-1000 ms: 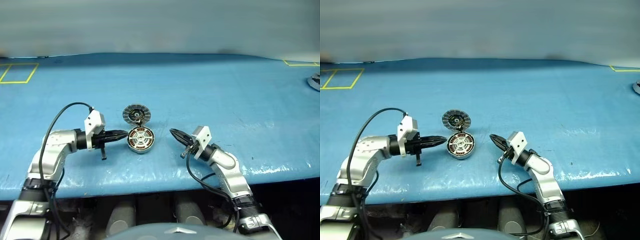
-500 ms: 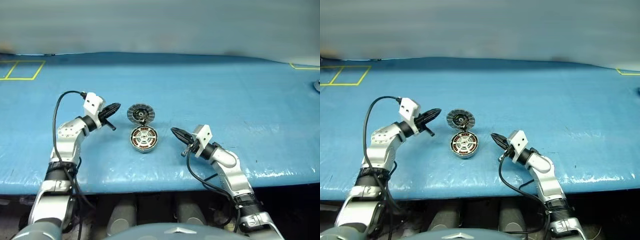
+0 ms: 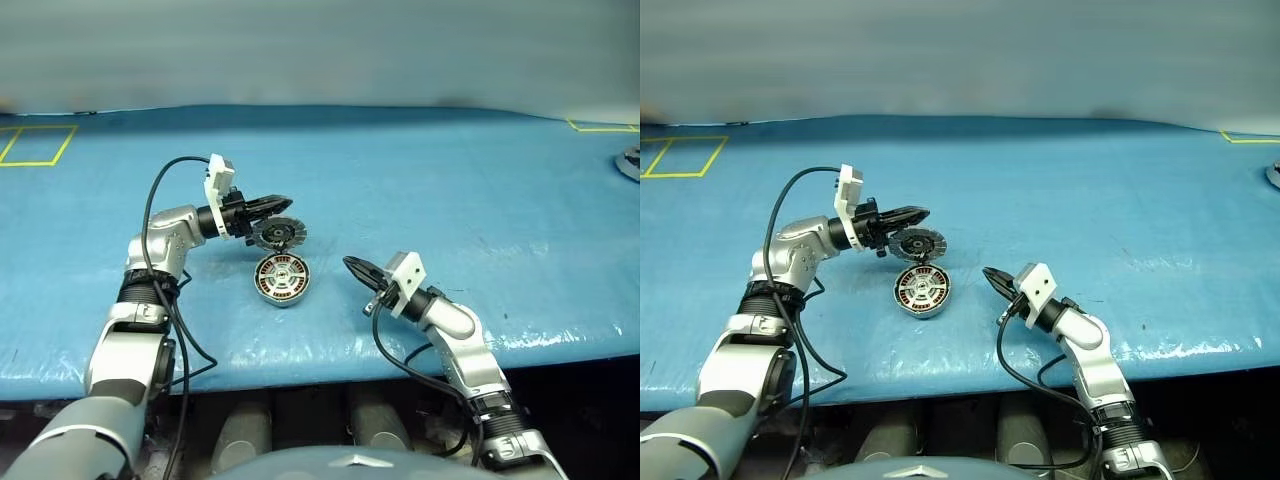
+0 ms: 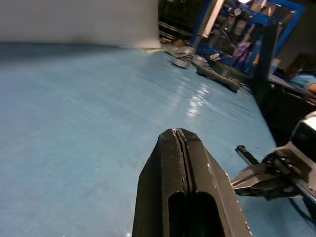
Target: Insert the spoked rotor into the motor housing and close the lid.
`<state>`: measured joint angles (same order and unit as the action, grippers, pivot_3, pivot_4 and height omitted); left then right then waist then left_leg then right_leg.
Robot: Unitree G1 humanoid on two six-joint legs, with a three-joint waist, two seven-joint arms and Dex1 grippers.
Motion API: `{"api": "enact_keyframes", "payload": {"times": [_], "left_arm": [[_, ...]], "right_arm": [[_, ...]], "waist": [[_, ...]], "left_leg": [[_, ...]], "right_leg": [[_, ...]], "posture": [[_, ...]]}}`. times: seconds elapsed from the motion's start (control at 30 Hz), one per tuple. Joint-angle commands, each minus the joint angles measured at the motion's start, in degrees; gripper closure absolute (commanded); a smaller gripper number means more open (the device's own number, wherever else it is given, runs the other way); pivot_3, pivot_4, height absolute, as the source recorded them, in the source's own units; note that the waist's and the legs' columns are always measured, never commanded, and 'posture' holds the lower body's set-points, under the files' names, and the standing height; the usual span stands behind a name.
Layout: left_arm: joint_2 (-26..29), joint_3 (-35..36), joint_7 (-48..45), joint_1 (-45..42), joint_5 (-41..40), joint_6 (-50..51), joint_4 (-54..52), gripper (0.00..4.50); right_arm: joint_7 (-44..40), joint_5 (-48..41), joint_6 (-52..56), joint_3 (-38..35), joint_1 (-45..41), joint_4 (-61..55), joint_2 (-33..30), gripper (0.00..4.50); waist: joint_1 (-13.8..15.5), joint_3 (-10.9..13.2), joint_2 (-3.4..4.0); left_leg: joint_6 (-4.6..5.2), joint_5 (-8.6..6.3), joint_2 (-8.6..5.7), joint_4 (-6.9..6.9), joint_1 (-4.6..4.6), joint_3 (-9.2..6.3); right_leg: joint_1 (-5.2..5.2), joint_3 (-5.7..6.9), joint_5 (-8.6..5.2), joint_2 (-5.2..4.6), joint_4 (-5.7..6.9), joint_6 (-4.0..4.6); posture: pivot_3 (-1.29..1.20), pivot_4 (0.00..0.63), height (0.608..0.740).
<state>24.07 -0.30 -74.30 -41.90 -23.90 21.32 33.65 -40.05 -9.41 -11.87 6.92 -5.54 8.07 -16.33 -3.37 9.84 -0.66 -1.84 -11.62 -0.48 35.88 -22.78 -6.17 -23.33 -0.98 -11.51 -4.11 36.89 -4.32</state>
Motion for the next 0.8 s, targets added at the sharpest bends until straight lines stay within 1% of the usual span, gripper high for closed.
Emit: {"api": "enact_keyframes", "payload": {"times": [0.03,0.2,0.3,0.4,0.5,0.57,0.67,0.8], "left_arm": [[2.43,-3.1,-2.78,-0.09,2.78,0.27,-3.17,4.49],[4.2,-4.44,-5.37,3.85,2.15,2.29,-8.71,4.49],[5.55,-6.7,-6.62,7.54,2.83,3.47,-13.06,4.49],[6.5,-8.61,-6.54,11.42,3.36,4.53,-16.83,4.49],[6.67,-9.56,-5.65,14.93,3.13,5.74,-19.71,4.49],[6.96,-10.72,-5.08,17.62,3.9,5.59,-21.64,4.49],[8.33,-13.92,-5.49,21.32,6.5,3.56,-23.79,4.49],[8.17,-13.62,-2.61,23.61,7.71,1.2,-23.8,4.49]], "right_arm": [[0.32,-0.24,-0.25,-0.44,-0.06,-2.49,-0.21,4.5],[0.54,-0.24,-0.47,-0.5,-0.16,-2.36,-0.23,4.5],[0.45,-0.23,-0.41,-0.41,-0.46,-2.11,-0.21,4.5],[0.4,0.13,-0.84,-0.18,-1.01,-1.65,-0.12,4.5],[0.59,0.32,-0.64,-0.14,-1.53,-1.38,0.0,4.5],[0.83,0.49,-0.43,-0.12,-1.81,-1.33,0.11,4.5],[3.77,1.22,-0.9,-1.13,-2.29,-1.05,1.21,4.5],[4.96,1.36,-0.19,-1.12,-2.76,-0.98,1.43,4.5]], "waist": [[-0.02,0.0,0.0],[-0.03,0.0,0.01],[-0.03,0.0,0.01],[-0.04,0.01,0.02],[0.12,0.01,0.02],[0.14,0.01,0.02],[0.18,0.01,0.02],[0.53,0.0,0.04]], "left_leg": [[0.0,0.0,0.0,0.01,0.02,0.0],[0.0,0.0,0.01,-0.01,0.03,0.0],[0.0,0.0,0.01,-0.05,0.0,0.0],[0.0,0.0,0.02,-0.08,0.01,0.01],[0.0,0.0,0.02,-0.05,0.01,0.01],[0.0,0.0,0.02,-0.03,0.01,0.01],[0.0,0.0,0.03,-0.05,0.03,0.02],[0.0,0.0,0.04,-0.06,0.06,0.02]], "right_leg": [[0.02,-0.01,0.0,0.0,0.0,0.01],[0.01,-0.03,-0.02,0.0,0.0,0.04],[-0.04,-0.04,-0.02,0.0,-0.01,0.04],[-0.06,-0.05,-0.04,0.0,-0.01,0.08],[-0.06,-0.05,-0.2,0.0,0.02,0.35],[-0.04,-0.06,-0.21,0.0,0.02,0.36],[-0.04,-0.06,-0.22,0.0,0.02,0.38],[-0.04,-0.06,-0.24,0.0,0.03,0.42]], "posture": [[0.0,0.15,0.74],[0.0,0.15,0.74],[0.0,0.15,0.74],[0.0,0.15,0.74],[0.0,0.15,0.74],[0.0,0.15,0.74],[0.0,0.15,0.74],[0.0,0.15,0.74]]}}
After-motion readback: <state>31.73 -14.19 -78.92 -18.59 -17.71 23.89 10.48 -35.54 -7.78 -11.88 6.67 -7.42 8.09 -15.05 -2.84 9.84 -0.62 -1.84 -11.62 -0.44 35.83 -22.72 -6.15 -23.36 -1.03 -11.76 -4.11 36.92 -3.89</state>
